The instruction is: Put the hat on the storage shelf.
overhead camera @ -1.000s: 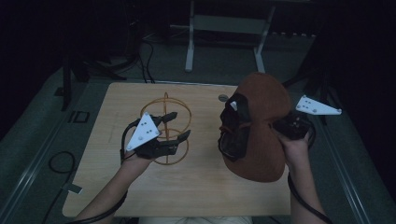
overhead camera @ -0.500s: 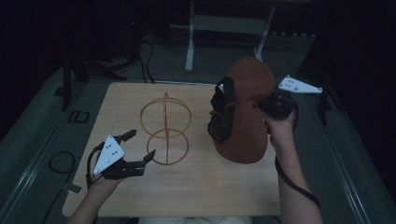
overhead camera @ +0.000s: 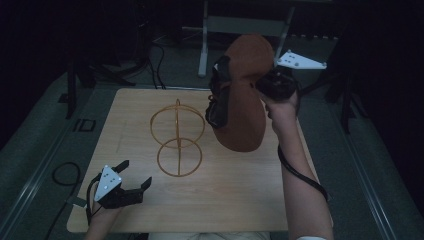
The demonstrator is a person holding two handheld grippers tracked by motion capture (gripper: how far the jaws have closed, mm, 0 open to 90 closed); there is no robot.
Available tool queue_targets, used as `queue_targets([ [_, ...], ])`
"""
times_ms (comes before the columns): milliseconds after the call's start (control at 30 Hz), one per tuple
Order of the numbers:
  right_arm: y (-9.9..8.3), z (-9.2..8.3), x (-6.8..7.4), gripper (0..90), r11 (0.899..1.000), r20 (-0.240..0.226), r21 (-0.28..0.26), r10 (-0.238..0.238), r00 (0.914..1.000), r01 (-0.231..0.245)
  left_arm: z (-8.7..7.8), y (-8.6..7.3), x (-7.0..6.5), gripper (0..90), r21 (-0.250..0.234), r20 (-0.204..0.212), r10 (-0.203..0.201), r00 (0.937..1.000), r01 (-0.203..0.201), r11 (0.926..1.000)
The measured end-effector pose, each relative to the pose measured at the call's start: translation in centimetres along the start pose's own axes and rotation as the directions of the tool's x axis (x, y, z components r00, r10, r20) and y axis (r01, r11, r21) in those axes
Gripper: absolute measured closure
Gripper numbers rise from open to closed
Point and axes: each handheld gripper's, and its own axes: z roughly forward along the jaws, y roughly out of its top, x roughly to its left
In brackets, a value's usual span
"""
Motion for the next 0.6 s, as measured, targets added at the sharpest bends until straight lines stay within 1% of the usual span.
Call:
queue_targets([
  [67,0.5,1.2,0.6,87.5,1.000,-0.004,0.006,-0.014,0.9999,0.014,-0.2,-0.2,0.2,7.6,-0.003,-0.009,-0.006,0.9999,0.006,1.0000],
  [100,0.7,1.8,0.8,87.5,1.000,-0.017,0.007,-0.013,0.9998,0.013,-0.4,-0.4,0.3,7.6,-0.006,-0.024,-0.010,0.9997,0.010,0.9999],
  [167,0.9,3.2,1.6,87.4,1.000,-0.035,0.007,-0.014,0.9993,0.014,-0.4,-0.6,0.6,7.6,-0.005,-0.031,-0.024,0.9992,0.024,0.9997],
  [200,0.9,3.8,1.9,87.4,1.000,-0.053,0.007,-0.009,0.9986,0.009,-0.5,-0.7,0.7,7.6,-0.002,-0.044,-0.024,0.9988,0.024,0.9997],
  [233,0.9,4.6,2.3,87.4,1.000,-0.071,0.014,-0.009,0.9974,0.010,-0.5,-0.8,0.7,7.6,-0.004,-0.047,-0.025,0.9986,0.024,0.9997],
  [267,0.9,5.1,2.6,87.4,1.000,-0.079,0.019,-0.007,0.9968,0.009,-0.5,-0.8,0.8,7.6,-0.005,-0.044,-0.028,0.9986,0.028,0.9996],
  [333,0.6,6.4,3.4,87.3,1.000,-0.118,0.029,0.007,0.9930,-0.004,-0.5,-1.0,0.9,7.6,-0.007,-0.054,-0.033,0.9980,0.033,0.9994],
  [433,0.0,7.9,4.5,87.2,0.999,-0.159,0.049,0.024,0.9869,-0.016,-0.5,-1.1,1.0,7.6,-0.004,-0.055,-0.036,0.9979,0.036,0.9994],
  [467,-0.1,8.3,4.7,87.2,0.998,-0.167,0.055,0.023,0.9857,-0.014,-0.4,-1.2,1.0,7.6,-0.003,-0.055,-0.037,0.9978,0.037,0.9993],
  [533,-0.7,9.3,5.5,87.1,0.997,-0.195,0.079,0.024,0.9805,-0.009,-0.4,-1.4,1.1,7.6,0.000,-0.056,-0.043,0.9975,0.043,0.9991],
  [600,-1.3,10.3,6.3,86.9,0.993,-0.210,0.117,0.010,0.9777,0.015,-0.4,-1.5,1.2,7.6,-0.003,-0.052,-0.056,0.9971,0.056,0.9984],
])
